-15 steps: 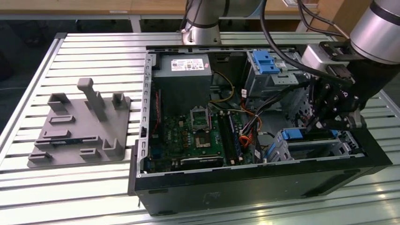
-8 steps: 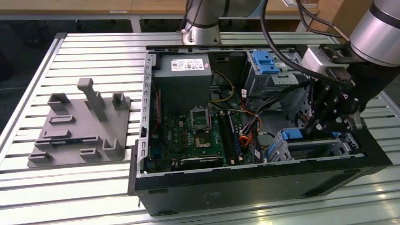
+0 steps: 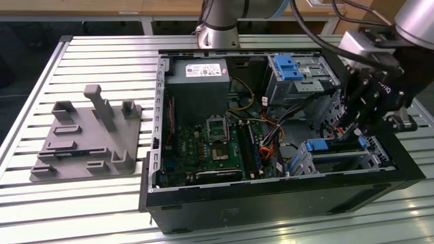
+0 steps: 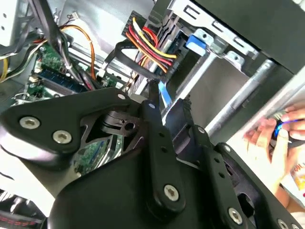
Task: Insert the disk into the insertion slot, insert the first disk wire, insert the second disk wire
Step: 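Insert the second disk wire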
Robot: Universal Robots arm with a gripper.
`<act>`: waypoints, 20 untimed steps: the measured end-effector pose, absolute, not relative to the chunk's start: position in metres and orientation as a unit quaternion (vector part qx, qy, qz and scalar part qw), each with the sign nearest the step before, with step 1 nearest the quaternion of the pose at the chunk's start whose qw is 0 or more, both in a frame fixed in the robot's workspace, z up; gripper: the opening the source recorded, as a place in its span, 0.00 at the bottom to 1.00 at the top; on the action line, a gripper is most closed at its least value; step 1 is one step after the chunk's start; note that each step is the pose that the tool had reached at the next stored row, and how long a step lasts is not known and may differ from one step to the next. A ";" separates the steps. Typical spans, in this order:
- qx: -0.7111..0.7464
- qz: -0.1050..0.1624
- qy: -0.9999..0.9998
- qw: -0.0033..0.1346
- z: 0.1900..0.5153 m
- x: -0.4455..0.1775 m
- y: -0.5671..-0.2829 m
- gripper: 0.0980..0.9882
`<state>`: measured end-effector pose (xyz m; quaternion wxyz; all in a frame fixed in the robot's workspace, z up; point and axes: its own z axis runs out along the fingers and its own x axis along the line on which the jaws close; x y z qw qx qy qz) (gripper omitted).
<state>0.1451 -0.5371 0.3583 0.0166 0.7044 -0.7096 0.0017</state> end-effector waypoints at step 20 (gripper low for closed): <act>0.704 0.002 -0.710 0.017 0.415 0.145 -0.535 0.01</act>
